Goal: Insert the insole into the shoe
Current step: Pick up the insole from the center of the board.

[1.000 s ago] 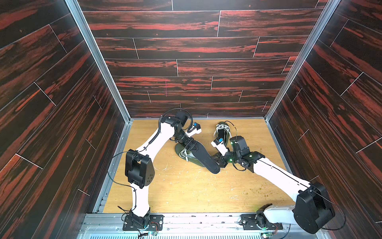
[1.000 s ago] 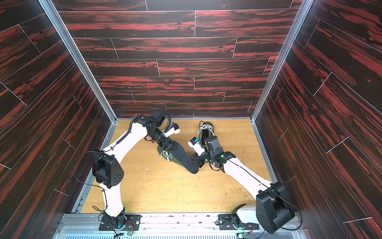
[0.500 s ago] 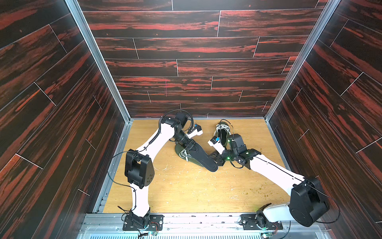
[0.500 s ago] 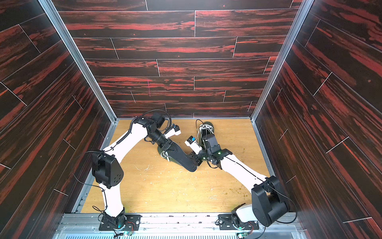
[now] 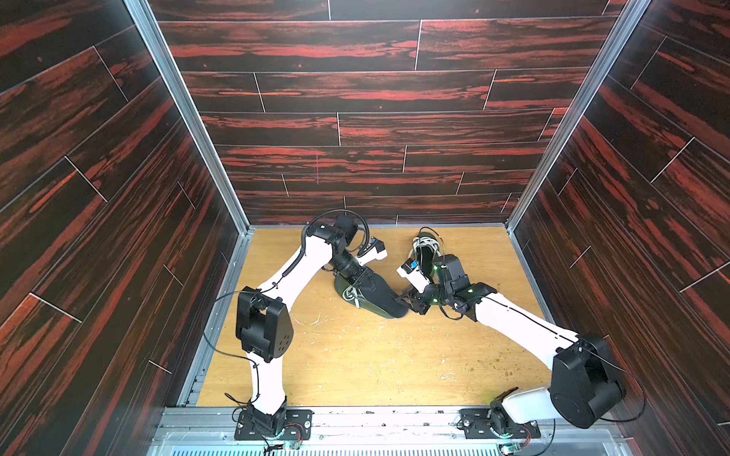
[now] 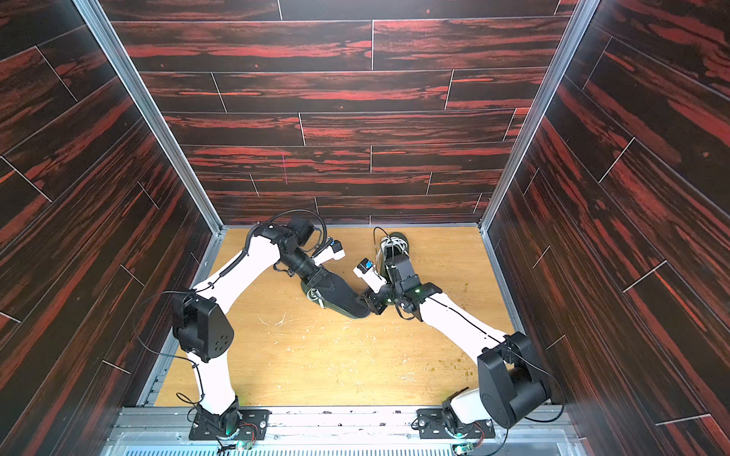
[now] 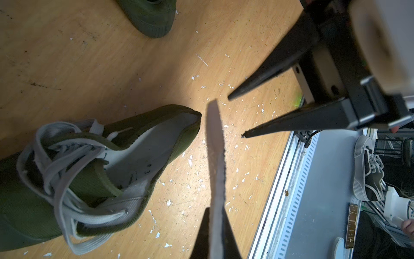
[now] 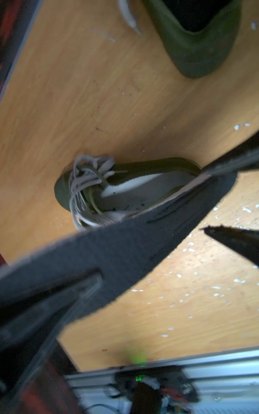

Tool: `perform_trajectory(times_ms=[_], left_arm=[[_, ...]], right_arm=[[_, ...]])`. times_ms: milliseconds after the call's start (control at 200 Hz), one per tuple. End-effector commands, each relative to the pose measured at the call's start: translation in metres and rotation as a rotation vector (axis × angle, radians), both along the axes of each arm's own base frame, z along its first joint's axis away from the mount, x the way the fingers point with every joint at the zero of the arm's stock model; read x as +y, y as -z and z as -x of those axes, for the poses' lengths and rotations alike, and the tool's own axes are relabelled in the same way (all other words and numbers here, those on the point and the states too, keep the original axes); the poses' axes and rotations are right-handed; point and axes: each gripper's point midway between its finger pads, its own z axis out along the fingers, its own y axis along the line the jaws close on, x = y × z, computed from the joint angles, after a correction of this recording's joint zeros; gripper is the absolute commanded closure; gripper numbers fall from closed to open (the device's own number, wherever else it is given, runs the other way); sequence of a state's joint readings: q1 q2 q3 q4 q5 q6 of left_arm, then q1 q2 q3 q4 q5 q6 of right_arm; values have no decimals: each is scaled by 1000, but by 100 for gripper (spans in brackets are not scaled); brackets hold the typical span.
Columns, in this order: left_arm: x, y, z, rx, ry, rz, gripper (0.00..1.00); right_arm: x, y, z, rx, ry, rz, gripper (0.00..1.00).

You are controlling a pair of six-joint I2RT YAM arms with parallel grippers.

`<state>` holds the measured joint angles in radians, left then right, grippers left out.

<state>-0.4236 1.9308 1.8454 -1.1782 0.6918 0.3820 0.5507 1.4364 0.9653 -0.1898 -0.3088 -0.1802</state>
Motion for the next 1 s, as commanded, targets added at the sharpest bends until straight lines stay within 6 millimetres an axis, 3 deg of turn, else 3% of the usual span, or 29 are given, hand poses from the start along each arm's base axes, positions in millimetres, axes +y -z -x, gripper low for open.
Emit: perform_trajectory(times_ms=[0, 65, 195, 421, 797, 997], left_arm=[[2, -20, 8, 5, -47, 26, 100], [1, -21, 7, 13, -70, 28, 100], [2, -18, 2, 32, -118, 16, 100], [-2, -24, 7, 61, -130, 49, 100], [2, -29, 13, 40, -122, 40, 100], [4, -34, 22, 23, -80, 55, 100]], right_arm=[[3, -15, 0, -139, 13, -7, 29], [8, -15, 8, -225, 0, 12, 20], [19, -6, 17, -333, -12, 65, 16], [28, -11, -5, -568, 91, 141, 14], [50, -13, -19, -610, 47, 129, 13], [61, -19, -12, -575, -14, 84, 13]])
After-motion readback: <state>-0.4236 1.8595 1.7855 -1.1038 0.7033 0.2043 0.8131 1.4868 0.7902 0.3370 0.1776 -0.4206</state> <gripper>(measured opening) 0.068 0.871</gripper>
